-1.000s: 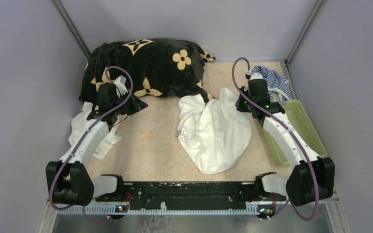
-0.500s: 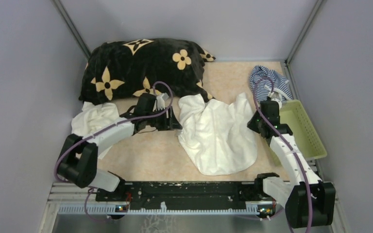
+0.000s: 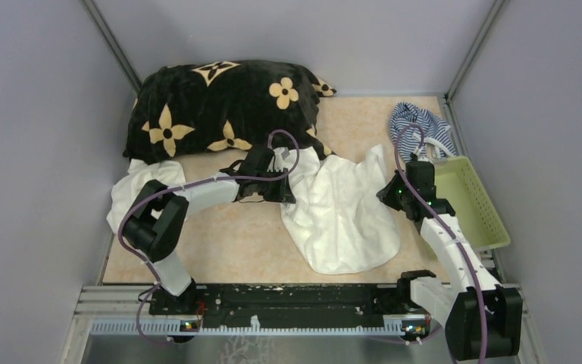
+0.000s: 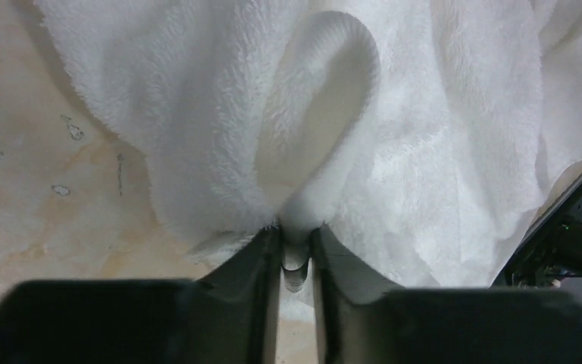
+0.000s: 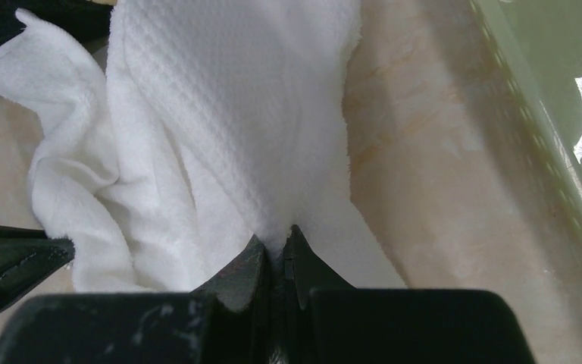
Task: Roll the towels
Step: Flatten out the towel at the center of the board.
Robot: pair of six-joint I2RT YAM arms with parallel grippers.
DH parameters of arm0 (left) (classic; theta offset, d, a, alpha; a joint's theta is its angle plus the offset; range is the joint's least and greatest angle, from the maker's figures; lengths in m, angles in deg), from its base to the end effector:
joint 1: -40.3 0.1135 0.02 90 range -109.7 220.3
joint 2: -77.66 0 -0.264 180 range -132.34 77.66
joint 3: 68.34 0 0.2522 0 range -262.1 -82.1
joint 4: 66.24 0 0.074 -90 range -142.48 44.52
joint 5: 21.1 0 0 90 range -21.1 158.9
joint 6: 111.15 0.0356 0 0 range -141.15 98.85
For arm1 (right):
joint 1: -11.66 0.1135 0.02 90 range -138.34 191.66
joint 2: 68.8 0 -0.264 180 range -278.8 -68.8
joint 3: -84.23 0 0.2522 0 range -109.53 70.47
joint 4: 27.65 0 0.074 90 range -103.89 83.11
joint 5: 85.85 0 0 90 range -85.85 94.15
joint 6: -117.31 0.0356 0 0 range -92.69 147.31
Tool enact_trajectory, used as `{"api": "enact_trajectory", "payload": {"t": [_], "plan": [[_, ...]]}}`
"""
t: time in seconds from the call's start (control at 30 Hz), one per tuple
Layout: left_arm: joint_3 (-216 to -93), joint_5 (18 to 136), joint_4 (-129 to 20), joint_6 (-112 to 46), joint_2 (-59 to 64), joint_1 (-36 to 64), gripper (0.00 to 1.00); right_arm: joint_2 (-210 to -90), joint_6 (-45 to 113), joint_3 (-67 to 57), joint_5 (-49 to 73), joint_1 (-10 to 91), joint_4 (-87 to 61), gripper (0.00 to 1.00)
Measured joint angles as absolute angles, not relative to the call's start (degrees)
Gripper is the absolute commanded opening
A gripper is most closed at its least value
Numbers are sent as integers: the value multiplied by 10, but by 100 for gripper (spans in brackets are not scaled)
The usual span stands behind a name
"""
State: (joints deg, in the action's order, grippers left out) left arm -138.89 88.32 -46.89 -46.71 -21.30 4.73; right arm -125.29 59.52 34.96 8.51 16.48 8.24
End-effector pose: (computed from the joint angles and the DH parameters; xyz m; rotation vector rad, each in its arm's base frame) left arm 0.2821 -0.2163 0.1746 0.3881 2.5109 -0.8715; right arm 0.2034 0.0199 0.2271 0.5202 2.2989 0.4096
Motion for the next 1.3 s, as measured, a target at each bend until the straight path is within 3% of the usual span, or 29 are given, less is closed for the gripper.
{"api": "enact_trajectory", "payload": {"t": [0.07,0.23,0.37,0.53,0.7,0.9,0.97,1.1,1.3], "plan": [[-1394,874,-468,-461,-216,46,0,-1251,595,350,87,165,82,0],[-1394,838,-439,-448,-196,56,0,-1250,595,349,86,165,81,0],[-1407,828,-385,-437,-135,132,0,-1256,593,319,80,165,92,0],[-1509,770,-311,-404,-32,272,0,-1275,584,218,70,165,99,0],[-1583,676,-274,-377,77,310,0,-1254,580,153,51,165,83,1],[-1435,537,-246,-421,252,317,3,-1148,600,220,18,165,89,16],[-1362,511,-217,-465,295,318,10,-1116,613,258,10,165,114,23],[-1256,485,-136,-547,349,318,36,-1080,639,317,2,165,197,45],[-1267,442,-97,-570,400,318,68,-1049,639,318,-6,165,264,59]]}}
